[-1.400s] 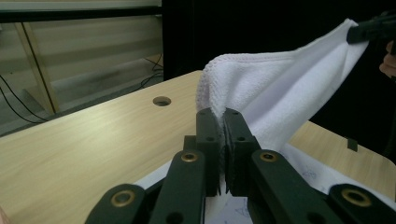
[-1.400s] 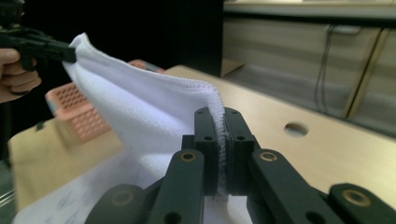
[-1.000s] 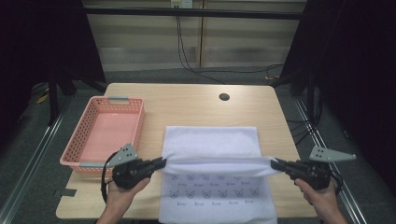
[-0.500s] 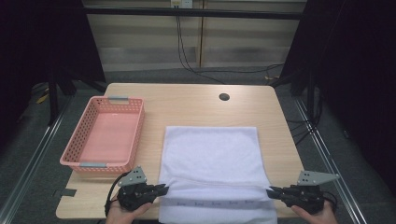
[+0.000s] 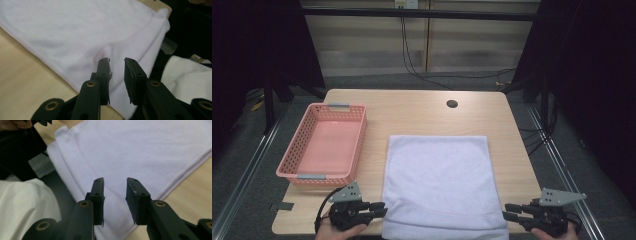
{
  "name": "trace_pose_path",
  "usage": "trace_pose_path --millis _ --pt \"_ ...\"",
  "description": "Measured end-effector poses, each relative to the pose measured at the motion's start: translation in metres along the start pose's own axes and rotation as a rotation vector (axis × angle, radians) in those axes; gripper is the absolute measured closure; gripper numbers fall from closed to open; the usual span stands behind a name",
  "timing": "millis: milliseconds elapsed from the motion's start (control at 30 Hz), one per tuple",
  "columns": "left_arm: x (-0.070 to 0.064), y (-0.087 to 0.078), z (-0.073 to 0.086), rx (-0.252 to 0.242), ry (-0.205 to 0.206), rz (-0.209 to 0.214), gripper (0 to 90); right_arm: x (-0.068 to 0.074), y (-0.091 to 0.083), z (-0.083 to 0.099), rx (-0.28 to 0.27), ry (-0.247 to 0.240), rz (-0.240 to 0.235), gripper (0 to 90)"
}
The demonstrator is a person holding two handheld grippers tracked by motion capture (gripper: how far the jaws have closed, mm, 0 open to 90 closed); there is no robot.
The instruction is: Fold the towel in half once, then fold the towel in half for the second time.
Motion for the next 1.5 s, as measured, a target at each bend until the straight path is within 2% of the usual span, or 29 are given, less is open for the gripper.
trace_pose_path --millis 67,133,167,200,233,267,300,367,400,433,467,500,533,600,667,733,800,867,967,1033,1067,1100,1200,1267,1300,1333,1400,1433,1500 --pt "0.015 0.011 -0.016 -0.019 0.002 -0.022 71.2 -0.012 0.007 -0.009 0.0 0.002 0.043 64.1" --pt "0.03 0.026 -0.03 -0.013 -0.043 -0.044 69.8 -0.026 0.022 -0.023 0.003 0.002 0.068 60.9" --pt "0.03 0.026 -0.03 -0.013 -0.043 -0.044 68.8 -0.026 0.022 -0.023 0.003 0.002 0.068 60.9" --pt "0.041 0.039 -0.039 -0.005 -0.027 -0.071 67.7 -0.036 0.035 -0.03 0.021 -0.008 0.083 58.7" --pt "0.041 0.039 -0.039 -0.005 -0.027 -0.071 66.9 -0.036 0.035 -0.03 0.021 -0.008 0.083 58.7" --pt "0.057 0.051 -0.045 0.029 -0.037 -0.1 66.2 -0.046 0.05 -0.036 0.047 -0.009 0.089 57.1" --pt "0.065 0.057 -0.047 0.035 -0.044 -0.127 65.8 -0.05 0.056 -0.037 0.057 -0.011 0.095 55.7" --pt "0.075 0.069 -0.049 0.086 -0.077 -0.108 64.0 -0.062 0.071 -0.041 0.089 -0.009 0.111 54.8" --pt "0.079 0.074 -0.049 0.115 -0.055 -0.13 62.7 -0.067 0.078 -0.042 0.101 -0.006 0.117 54.1" --pt "0.079 0.074 -0.049 0.115 -0.055 -0.13 63.9 -0.067 0.078 -0.042 0.101 -0.006 0.117 54.1" --pt "0.082 0.081 -0.048 0.105 -0.043 -0.157 65.4 -0.078 0.089 -0.045 0.129 -0.013 0.151 52.4" --pt "0.082 0.081 -0.048 0.105 -0.043 -0.157 66.4 -0.078 0.089 -0.045 0.129 -0.013 0.151 52.4" --pt "0.08 0.087 -0.041 0.183 0.012 -0.184 68.8 -0.086 0.099 -0.047 0.144 -0.029 0.183 52.4" --pt "0.078 0.088 -0.037 0.184 0.032 -0.181 67.4 -0.089 0.107 -0.044 0.175 -0.045 0.201 52.4" --pt "0.077 0.087 -0.035 0.178 0.032 -0.184 72.3 -0.09 0.11 -0.04 0.193 -0.083 0.218 52.1" --pt "0.075 0.086 -0.033 0.164 0.016 -0.17 72.4 -0.087 0.107 -0.038 0.204 -0.066 0.217 52.3" --pt "0.071 0.084 -0.03 0.162 0.022 -0.164 72.9 -0.083 0.103 -0.033 0.201 -0.083 0.225 53.5" --pt "0.065 0.082 -0.027 0.171 0.028 -0.157 72.9 -0.077 0.096 -0.028 0.221 -0.078 0.221 62.8" --pt "0.058 0.082 -0.024 0.171 0.033 -0.152 73.5 -0.071 0.088 -0.02 0.218 -0.084 0.218 72.0" --pt "0.056 0.083 -0.024 0.165 0.023 -0.142 73.5 -0.069 0.085 -0.018 0.222 -0.085 0.215 74.5" --pt "0.049 0.083 -0.022 0.175 0.02 -0.1 72.8 -0.065 0.081 -0.014 0.229 -0.082 0.214 78.6" --pt "0.046 0.083 -0.02 0.171 0.022 -0.091 72.4 -0.063 0.079 -0.012 0.24 -0.071 0.216 80.2" --pt "0.041 0.081 -0.018 0.172 0.027 -0.097 72.8 -0.057 0.073 -0.007 0.249 -0.072 0.215 81.2" --pt "0.031 0.079 -0.013 0.184 0.016 -0.053 72.8 -0.054 0.069 -0.003 0.256 -0.062 0.209 81.3" --pt "0.031 0.079 -0.013 0.184 0.016 -0.053 72.7 -0.052 0.067 -0.001 0.266 -0.058 0.209 81.3" --pt "0.024 0.076 -0.009 0.195 0.02 -0.042 72.1 -0.05 0.065 0.001 0.27 -0.052 0.201 81.1" --pt "0.021 0.075 -0.007 0.202 0.034 -0.043 70.8 -0.046 0.062 0.004 0.276 -0.044 0.192 80.7" --pt "0.018 0.072 -0.006 0.215 0.053 -0.061 68.9 -0.044 0.061 0.005 0.272 -0.04 0.188 80.3" --pt "0.021 0.073 -0.009 0.213 0.059 -0.08 66.5 -0.044 0.06 0.005 0.279 -0.04 0.19 78.7"
Point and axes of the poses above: each handheld gripper's, and its own axes: y roughly forward along the jaws, z roughly out of its underside, x roughly to its left, the point moved 7 cm from there along y, roughly forward along the jaws, and after that the axes turned 2 degrees about x, right-handed, at the moved point
